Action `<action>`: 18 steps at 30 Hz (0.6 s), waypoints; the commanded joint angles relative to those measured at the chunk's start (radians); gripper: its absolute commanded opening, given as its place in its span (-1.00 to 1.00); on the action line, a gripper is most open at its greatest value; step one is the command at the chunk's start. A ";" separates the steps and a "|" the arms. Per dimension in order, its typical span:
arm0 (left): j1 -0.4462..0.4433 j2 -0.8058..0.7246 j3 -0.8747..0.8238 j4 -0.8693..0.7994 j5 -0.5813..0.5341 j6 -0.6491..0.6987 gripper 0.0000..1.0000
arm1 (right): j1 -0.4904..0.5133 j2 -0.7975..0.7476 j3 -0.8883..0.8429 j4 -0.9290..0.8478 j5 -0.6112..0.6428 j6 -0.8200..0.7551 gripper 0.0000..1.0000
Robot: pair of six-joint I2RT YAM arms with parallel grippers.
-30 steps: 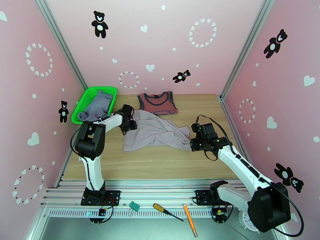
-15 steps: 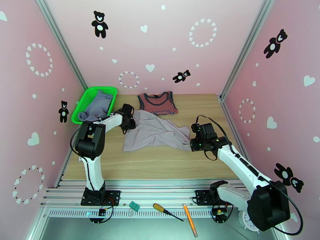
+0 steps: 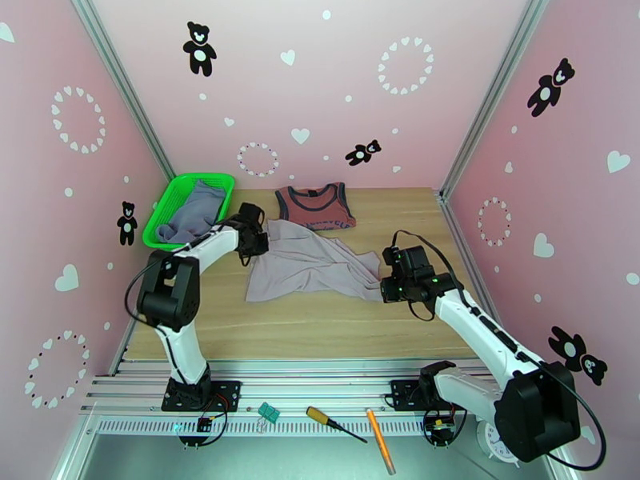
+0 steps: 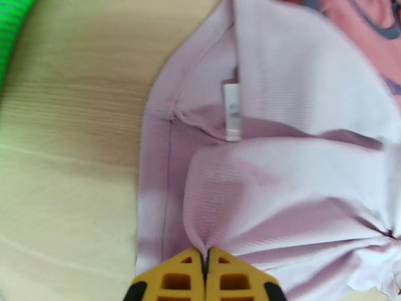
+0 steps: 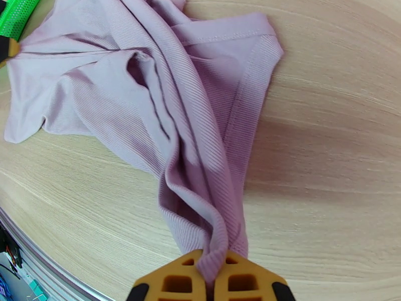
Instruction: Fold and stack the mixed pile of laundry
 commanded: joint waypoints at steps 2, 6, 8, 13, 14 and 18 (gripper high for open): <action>0.002 -0.213 0.093 -0.164 -0.044 0.037 -1.00 | -0.004 -0.061 0.149 -0.098 0.082 -0.036 -1.00; 0.003 -0.362 0.215 -0.313 -0.058 0.067 -1.00 | -0.006 -0.102 0.309 -0.192 0.165 -0.088 -1.00; 0.003 -0.411 0.277 -0.382 -0.062 0.080 -1.00 | -0.007 -0.114 0.386 -0.225 0.200 -0.111 -1.00; 0.006 -0.488 0.425 -0.485 -0.064 0.097 -1.00 | -0.010 -0.116 0.596 -0.287 0.297 -0.175 -1.00; 0.010 -0.489 0.466 -0.502 -0.067 0.101 -1.00 | -0.014 -0.105 0.639 -0.294 0.317 -0.190 -1.00; 0.062 -0.424 0.631 -0.550 -0.042 0.118 -0.99 | -0.048 -0.020 0.801 -0.302 0.339 -0.230 -1.00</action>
